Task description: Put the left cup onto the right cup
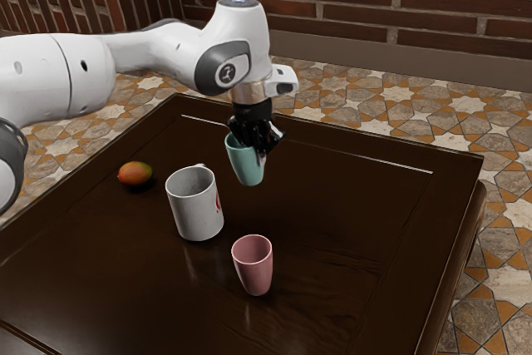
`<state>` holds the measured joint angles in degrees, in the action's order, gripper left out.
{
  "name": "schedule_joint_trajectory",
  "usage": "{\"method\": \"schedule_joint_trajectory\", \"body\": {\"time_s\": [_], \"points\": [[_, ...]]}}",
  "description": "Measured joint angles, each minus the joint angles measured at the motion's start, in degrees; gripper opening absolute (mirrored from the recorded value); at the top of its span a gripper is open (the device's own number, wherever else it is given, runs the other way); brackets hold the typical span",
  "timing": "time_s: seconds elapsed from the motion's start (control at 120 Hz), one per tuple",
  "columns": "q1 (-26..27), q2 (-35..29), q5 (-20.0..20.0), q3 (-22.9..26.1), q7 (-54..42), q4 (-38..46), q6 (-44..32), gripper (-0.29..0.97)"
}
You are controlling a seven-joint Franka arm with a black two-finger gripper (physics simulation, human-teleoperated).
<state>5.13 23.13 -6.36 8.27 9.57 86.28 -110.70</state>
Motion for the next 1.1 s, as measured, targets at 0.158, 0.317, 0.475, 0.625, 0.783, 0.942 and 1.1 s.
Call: {"method": "schedule_joint_trajectory", "body": {"time_s": [0.158,0.317,0.475,0.625,0.783,0.942,1.1], "points": [[0.23,-5.23,0.43,2.38,1.42,7.52,0.06,-0.1],[2.35,-13.05,0.66,3.05,3.56,16.1,-0.01,-0.1],[4.07,-15.45,0.75,4.18,6.11,18.55,-0.06,-0.1],[3.95,-15.44,1.22,4.49,8.2,20.56,-0.87,-0.1],[4.76,-16.03,1.73,4.46,10.11,23.36,-2.27,-0.1],[5.15,-15.82,1.93,4.51,11.8,23.92,-3.05,-0.1],[4.93,-14.1,2.05,4.5,13.1,23.94,-4.11,-0.1]]}}
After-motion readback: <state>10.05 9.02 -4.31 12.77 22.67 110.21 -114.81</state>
